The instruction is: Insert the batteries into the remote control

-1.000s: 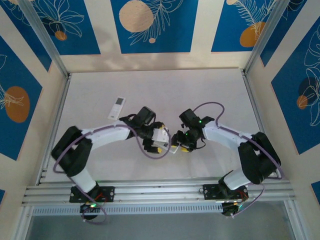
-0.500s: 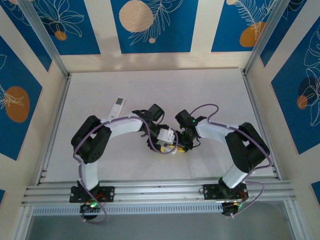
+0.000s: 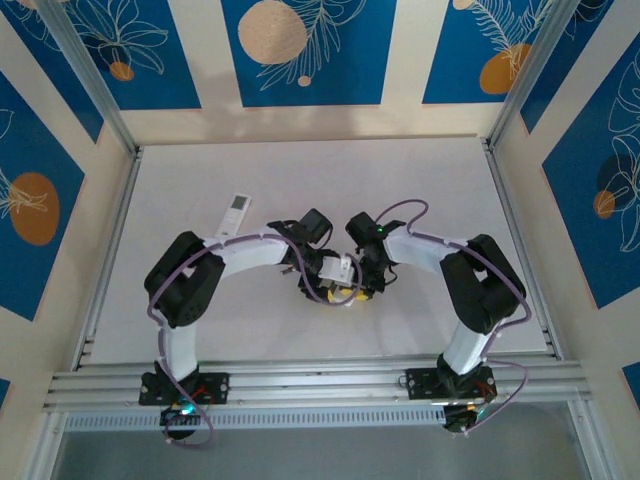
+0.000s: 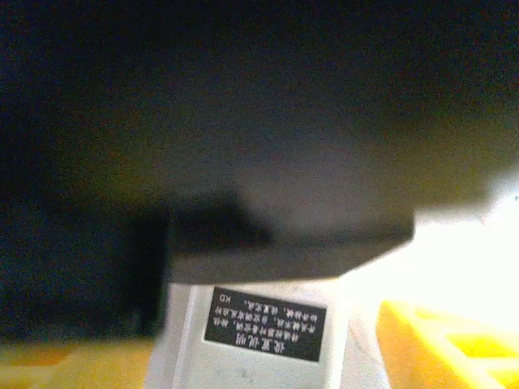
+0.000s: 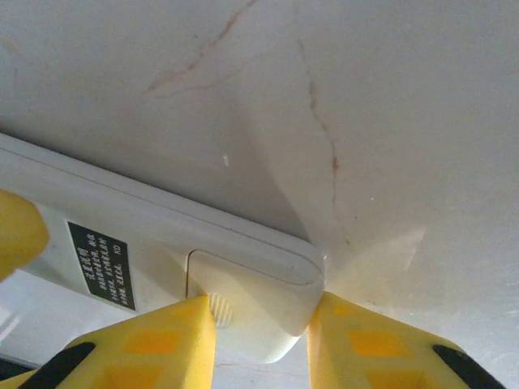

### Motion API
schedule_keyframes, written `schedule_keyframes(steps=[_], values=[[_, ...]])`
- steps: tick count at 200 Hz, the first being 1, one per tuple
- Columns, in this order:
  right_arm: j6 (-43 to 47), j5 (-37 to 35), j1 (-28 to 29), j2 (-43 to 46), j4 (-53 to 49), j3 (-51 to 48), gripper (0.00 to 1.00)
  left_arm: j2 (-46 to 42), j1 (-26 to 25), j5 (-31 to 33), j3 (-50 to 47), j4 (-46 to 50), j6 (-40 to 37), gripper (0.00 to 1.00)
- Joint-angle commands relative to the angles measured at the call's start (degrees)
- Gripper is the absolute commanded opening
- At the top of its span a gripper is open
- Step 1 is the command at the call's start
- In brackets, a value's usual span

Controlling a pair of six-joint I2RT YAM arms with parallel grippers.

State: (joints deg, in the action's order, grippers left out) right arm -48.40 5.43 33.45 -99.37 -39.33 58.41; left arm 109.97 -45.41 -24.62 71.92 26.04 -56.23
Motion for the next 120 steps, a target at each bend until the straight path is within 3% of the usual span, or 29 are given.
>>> schedule_keyframes(steps=[1, 63, 120], values=[[3.41, -1.60, 0.03, -3.69, 3.40, 2.08, 0.33, 2.72, -1.92, 7.72, -3.12, 2.52, 1.96, 0.78], [8.23, 0.07, -1.85, -4.69, 2.29, 4.86, 0.33, 4.26, -3.37, 13.23, 0.03, 8.52, 6.36, 0.69], [14.62, -1.55, -3.19, -4.57, 1.29, 6.31, 0.33, -0.91, -0.60, 14.66, -5.98, 7.52, -1.08, 0.70]])
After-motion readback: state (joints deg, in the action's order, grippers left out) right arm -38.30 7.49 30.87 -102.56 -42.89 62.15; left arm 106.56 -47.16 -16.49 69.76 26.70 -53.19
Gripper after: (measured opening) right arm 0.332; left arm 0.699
